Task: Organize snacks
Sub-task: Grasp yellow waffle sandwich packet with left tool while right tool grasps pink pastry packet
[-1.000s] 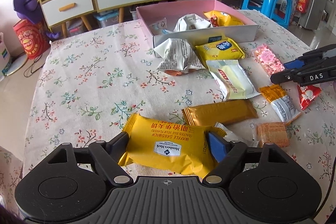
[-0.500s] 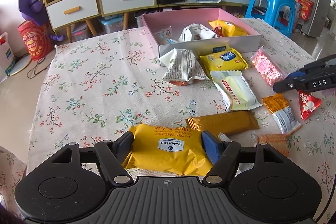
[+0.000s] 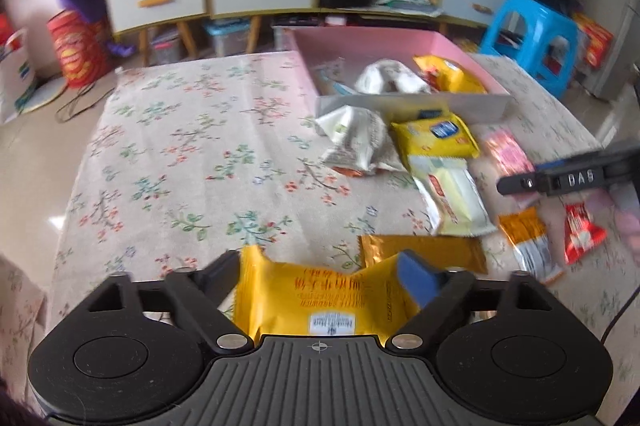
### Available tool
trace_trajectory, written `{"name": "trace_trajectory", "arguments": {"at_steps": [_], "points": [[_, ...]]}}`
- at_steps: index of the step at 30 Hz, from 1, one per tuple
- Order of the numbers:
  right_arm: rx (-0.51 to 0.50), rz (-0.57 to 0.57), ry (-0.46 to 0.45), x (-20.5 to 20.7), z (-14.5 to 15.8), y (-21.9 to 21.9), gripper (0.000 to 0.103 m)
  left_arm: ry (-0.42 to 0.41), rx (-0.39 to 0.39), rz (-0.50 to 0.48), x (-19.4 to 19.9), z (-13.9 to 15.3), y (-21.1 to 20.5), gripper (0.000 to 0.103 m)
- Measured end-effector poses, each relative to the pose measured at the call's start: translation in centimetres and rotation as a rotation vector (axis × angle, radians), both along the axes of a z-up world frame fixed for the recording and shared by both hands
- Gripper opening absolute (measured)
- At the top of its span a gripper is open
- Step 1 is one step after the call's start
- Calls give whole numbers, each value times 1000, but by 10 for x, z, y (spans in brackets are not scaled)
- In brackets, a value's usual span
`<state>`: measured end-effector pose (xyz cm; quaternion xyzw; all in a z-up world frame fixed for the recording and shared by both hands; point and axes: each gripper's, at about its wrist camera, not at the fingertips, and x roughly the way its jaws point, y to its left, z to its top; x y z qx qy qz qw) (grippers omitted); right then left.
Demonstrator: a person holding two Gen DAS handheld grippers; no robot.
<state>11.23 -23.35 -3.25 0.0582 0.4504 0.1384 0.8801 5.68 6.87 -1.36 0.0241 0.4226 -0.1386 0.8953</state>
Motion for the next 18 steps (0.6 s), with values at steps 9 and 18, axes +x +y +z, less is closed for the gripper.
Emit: {"name": "trace_trajectory", "arguments": {"at_steps": [9,18], "points": [[-1,-19,5,10,0,4,30,296,-193,250,20,-15,22,94],[-34,23,-13,8,3,15,17,294,-278,421,21,-19,33,79]]}}
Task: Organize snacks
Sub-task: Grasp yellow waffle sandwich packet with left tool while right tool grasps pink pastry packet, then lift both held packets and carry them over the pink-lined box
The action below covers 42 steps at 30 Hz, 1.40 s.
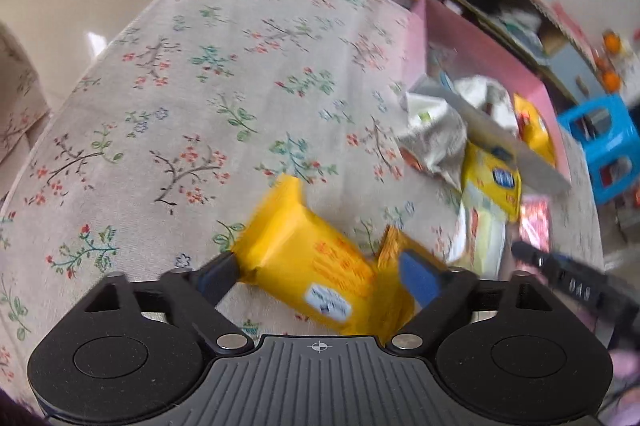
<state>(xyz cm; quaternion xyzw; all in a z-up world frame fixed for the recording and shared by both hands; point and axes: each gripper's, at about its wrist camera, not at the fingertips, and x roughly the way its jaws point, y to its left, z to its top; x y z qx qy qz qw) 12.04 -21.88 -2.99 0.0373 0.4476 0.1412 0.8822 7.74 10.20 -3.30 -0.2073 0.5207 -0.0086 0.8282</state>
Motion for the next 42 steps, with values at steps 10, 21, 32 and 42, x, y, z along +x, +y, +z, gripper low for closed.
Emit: {"name": "trace_trajectory", "arguments": {"at_steps": [10,21,32,42], "points": [[33,-8,-10,0,9,-6,13,-56,-63,56,3,2,11,20],[64,5,-22,-2,19,-5,13,-77,-112,3,6,5,11,9],[72,12,-24,-4,24,-4,13,-8,53,37,3,13,-8,88],[78,44,-43,-7,33,5,13,73,39,12,-4,-3,-26,75]]}}
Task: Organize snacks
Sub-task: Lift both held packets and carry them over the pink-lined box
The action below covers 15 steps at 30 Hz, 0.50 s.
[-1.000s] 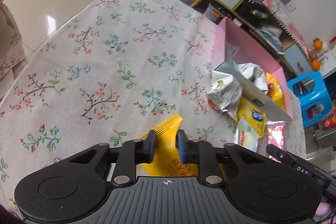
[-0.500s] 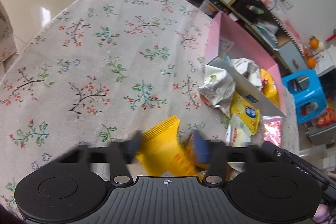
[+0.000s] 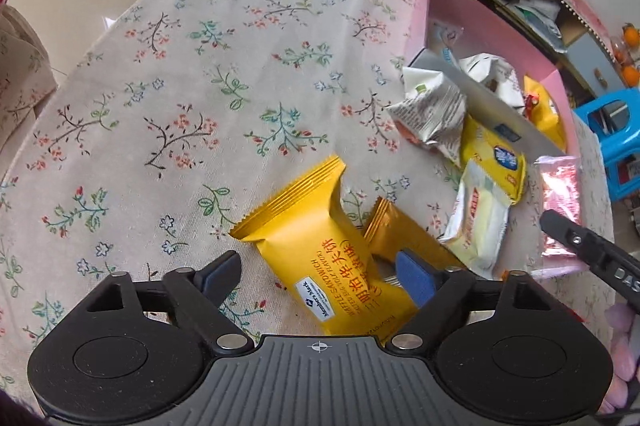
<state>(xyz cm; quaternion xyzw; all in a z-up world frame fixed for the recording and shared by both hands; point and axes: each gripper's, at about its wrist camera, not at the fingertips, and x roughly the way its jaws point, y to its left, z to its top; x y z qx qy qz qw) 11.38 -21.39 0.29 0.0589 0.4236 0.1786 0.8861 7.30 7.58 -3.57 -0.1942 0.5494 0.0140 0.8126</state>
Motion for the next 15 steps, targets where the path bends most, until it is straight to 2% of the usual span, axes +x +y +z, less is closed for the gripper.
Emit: {"name": "trace_trajectory", "arguments": {"at_steps": [1,2,5,11,15], "points": [[0,6,-2,-1,1,1,13,1,-5,8,0,-2,1,62],[1,11,-3,-2,2,3,13,3,-19,17,0,-4,2,55],[3,23,-7,-3,4,6,13,-8,-55,37,1,-8,6,42],[14,29,-12,-4,7,8,13,-42,-83,32,3,-7,8,39],[25,28,-18,-2,10,9,13,-85,-99,24,7,4,9,39]]}}
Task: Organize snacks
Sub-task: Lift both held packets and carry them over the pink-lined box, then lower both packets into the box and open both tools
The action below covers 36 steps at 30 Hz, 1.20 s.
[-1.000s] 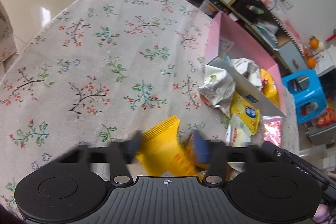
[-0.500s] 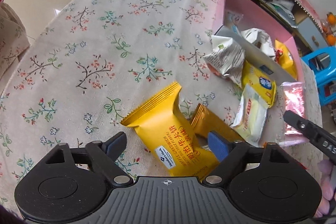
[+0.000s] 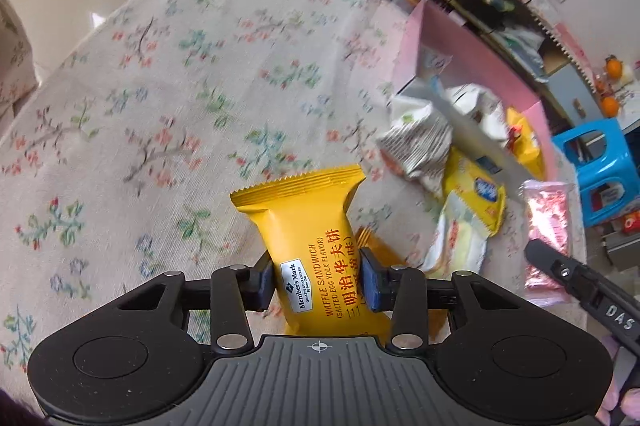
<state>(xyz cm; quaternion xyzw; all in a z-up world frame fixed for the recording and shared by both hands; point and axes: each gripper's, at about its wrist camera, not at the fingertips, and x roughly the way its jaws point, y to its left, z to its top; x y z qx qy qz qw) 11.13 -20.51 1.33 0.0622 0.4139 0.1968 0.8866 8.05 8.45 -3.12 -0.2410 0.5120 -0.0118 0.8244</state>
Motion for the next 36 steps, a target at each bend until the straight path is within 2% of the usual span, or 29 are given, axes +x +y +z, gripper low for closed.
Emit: {"name": "trace_trajectory", "arguments": {"at_steps": [10,16,21,26,36], "points": [[43,-44,-33,22,15,-3,13,-111,-31,-14,31,36,-8,39],[66,-86,-56,45,22,-9,13,-180,-13,-40,62,51,-26,39],[67,-127,-64,69,23,-16,13,-212,-10,-51,93,57,-43,39],[112,-175,-57,86,19,-29,13,-270,21,-78,128,64,-65,39],[193,-240,-41,119,5,-49,13,-348,93,-72,190,55,-103,39]]}}
